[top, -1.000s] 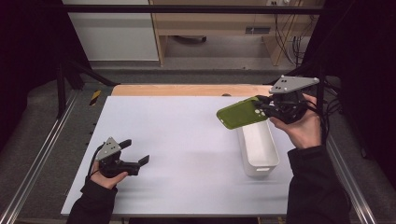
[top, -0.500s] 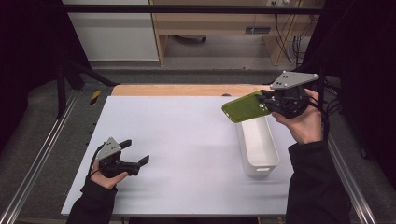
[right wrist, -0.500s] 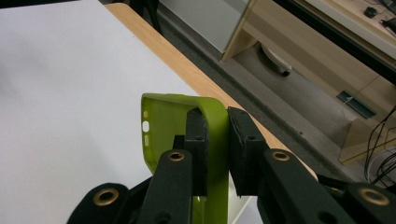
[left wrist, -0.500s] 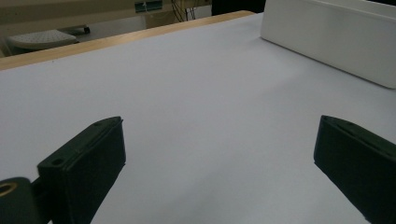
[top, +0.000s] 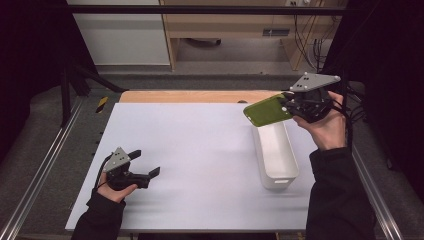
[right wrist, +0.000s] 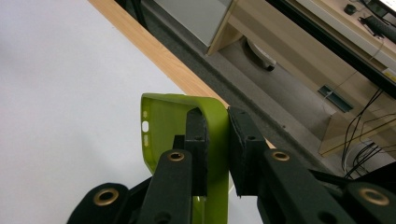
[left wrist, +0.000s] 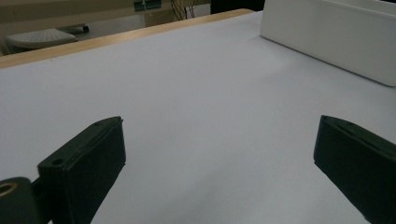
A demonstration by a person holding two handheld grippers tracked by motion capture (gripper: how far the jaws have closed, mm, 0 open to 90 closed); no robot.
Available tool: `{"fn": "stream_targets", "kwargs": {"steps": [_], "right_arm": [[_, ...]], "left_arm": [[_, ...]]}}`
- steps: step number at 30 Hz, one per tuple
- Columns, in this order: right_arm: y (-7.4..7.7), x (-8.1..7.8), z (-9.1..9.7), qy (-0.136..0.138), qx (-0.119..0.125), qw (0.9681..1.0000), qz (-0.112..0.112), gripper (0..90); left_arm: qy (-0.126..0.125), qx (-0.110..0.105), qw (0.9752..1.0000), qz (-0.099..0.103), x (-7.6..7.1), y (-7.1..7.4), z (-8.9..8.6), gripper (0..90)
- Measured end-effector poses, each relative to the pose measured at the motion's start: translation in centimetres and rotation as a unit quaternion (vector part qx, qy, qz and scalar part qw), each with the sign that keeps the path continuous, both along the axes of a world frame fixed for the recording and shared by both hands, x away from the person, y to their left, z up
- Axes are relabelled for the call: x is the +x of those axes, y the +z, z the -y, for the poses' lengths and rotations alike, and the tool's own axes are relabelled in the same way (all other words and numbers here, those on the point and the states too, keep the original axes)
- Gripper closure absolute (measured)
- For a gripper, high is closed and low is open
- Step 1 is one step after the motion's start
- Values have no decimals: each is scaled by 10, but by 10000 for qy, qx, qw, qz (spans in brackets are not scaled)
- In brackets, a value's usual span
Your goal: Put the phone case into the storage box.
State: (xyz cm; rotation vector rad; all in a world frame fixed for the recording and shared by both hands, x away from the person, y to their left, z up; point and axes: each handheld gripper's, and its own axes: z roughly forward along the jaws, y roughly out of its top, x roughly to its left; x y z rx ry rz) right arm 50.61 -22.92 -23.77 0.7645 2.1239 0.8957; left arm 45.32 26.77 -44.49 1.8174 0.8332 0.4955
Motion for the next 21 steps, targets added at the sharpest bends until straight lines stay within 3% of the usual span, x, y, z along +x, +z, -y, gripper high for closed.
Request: {"fn": "stream_targets", "kwargs": {"steps": [21], "right_arm": [[0,15,9,-208,-347,9992,64,791]], "left_arm": [[-34,15,10000,-37,2,-3,1,21]]}}
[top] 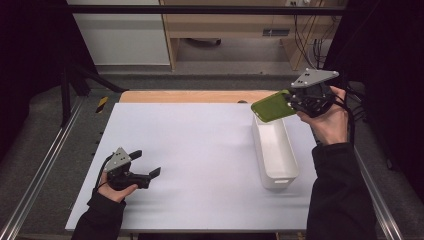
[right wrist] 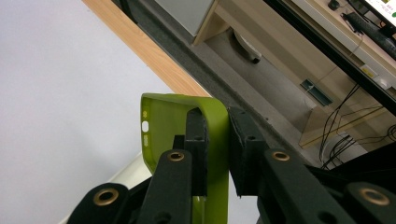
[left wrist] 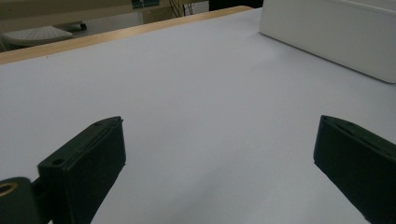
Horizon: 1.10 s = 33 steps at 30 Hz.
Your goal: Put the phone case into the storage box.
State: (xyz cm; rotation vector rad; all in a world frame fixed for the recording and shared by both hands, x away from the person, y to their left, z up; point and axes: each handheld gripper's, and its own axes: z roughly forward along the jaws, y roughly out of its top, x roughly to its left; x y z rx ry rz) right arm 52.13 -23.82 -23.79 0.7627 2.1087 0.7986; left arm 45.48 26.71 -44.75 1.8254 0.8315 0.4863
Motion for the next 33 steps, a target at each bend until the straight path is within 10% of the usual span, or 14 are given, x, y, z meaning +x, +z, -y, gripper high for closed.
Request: {"fn": "stream_targets", "kwargs": {"steps": [33], "right_arm": [[-4,20,8,128,-664,9977,-84,791]], "left_arm": [[-101,26,9999,-95,4,-4,2,21]]}}
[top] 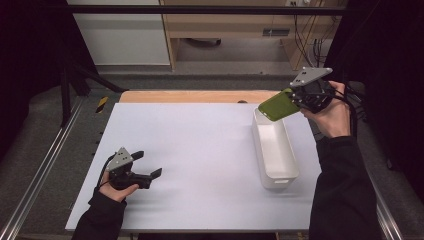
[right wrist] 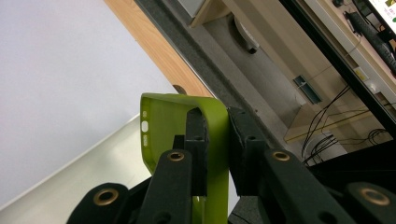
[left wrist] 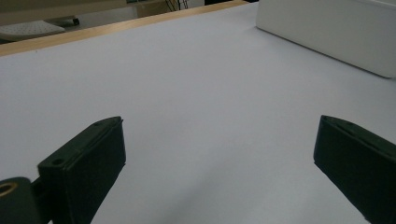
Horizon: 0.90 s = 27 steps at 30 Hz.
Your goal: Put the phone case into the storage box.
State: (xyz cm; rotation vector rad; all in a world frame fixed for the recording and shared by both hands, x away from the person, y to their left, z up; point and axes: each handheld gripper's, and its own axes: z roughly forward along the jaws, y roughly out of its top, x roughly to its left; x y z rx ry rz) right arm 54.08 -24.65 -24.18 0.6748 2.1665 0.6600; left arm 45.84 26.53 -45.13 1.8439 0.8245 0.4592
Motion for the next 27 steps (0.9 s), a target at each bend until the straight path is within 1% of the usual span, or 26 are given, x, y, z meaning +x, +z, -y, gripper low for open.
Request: {"fn": "stream_targets", "kwargs": {"steps": [4,12,16,18,20,22,24,27], "right_arm": [[-1,4,1,66,-80,9999,-1,790],[-6,14,0,231,-280,9993,-112,790],[-9,19,-1,342,-404,9984,-184,790],[-10,22,-2,424,-504,9975,-242,790],[-11,24,-3,488,-594,9967,-258,790],[-12,27,-5,523,-602,9964,-279,790],[-13,29,-6,586,-672,9957,-259,789],[-15,32,-7,613,-770,9947,-280,789]], "left_arm": [[4,20,10000,-23,0,-1,0,21],[0,49,10000,-47,2,-2,2,21],[-3,83,9999,-73,2,-3,2,21],[-7,86,9999,-76,3,-3,2,21],[-3,91,9999,-77,3,-4,2,21],[-6,91,9999,-76,3,-4,2,21],[-8,86,9999,-79,3,-4,2,21],[-11,75,9999,-75,3,-4,2,21]]}}
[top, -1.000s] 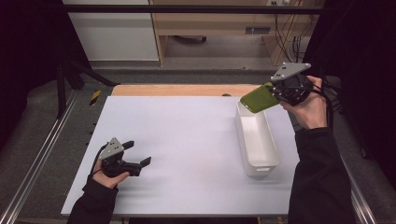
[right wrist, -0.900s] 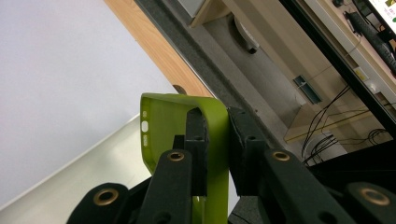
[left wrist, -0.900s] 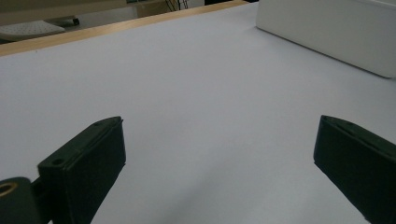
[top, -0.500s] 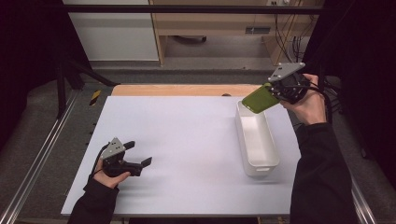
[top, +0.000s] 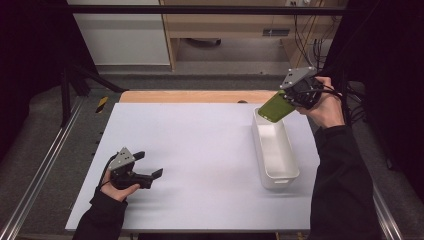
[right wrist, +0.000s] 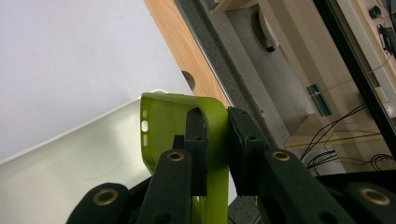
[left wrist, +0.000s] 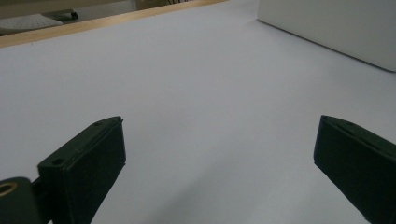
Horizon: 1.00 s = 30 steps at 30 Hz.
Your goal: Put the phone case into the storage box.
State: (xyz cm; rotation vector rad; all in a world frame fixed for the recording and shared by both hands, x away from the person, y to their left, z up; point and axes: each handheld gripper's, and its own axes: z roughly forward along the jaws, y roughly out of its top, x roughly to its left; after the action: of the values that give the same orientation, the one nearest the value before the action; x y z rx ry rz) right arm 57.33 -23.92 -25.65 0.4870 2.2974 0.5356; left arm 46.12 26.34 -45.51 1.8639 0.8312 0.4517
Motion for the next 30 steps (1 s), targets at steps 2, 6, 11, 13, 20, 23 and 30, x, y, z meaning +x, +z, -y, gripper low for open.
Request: {"fn": "stream_targets", "kwargs": {"steps": [2,6,11,13,20,23,30], "right_arm": [[-1,2,-1,22,-57,10000,-14,789],[-4,6,-2,99,-189,9998,-10,789],[-8,10,-4,217,-389,9990,-26,789],[-9,11,-5,258,-453,9986,-40,788],[-13,16,-7,415,-653,9970,-28,788],[-16,19,-9,490,-747,9960,-35,788],[-21,25,-13,706,-889,9935,-83,788]], "left_arm": [[-3,-5,10000,0,0,0,0,21],[-4,-14,10000,-13,0,0,0,21],[-7,-13,10000,-7,0,0,-1,21],[-10,-13,10000,-6,0,0,0,21],[-16,-6,10000,-24,0,0,-1,21],[-14,-5,10000,-19,0,0,-1,21],[-31,0,10000,-26,0,-2,0,21]]}}
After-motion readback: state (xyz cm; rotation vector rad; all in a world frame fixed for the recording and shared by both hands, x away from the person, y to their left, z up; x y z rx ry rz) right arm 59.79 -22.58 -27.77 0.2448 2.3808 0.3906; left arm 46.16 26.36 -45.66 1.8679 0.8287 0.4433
